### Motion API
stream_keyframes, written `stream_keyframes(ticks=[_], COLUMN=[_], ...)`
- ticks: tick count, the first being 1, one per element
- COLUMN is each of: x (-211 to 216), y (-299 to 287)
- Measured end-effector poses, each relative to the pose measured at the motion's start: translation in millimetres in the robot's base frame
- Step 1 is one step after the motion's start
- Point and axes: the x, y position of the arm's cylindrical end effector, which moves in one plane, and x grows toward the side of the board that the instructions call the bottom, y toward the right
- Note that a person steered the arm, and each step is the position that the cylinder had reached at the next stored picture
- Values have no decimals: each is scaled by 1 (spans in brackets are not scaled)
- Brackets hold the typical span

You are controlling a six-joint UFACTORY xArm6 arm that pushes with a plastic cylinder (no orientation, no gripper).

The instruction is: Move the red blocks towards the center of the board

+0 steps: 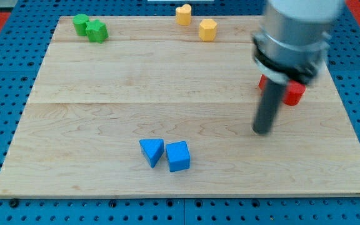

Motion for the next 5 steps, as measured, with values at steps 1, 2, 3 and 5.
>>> stream_keyframes(ticks=[1,2,3,5], x=[47,47,27,-73], y=[-67,-68,-2,80])
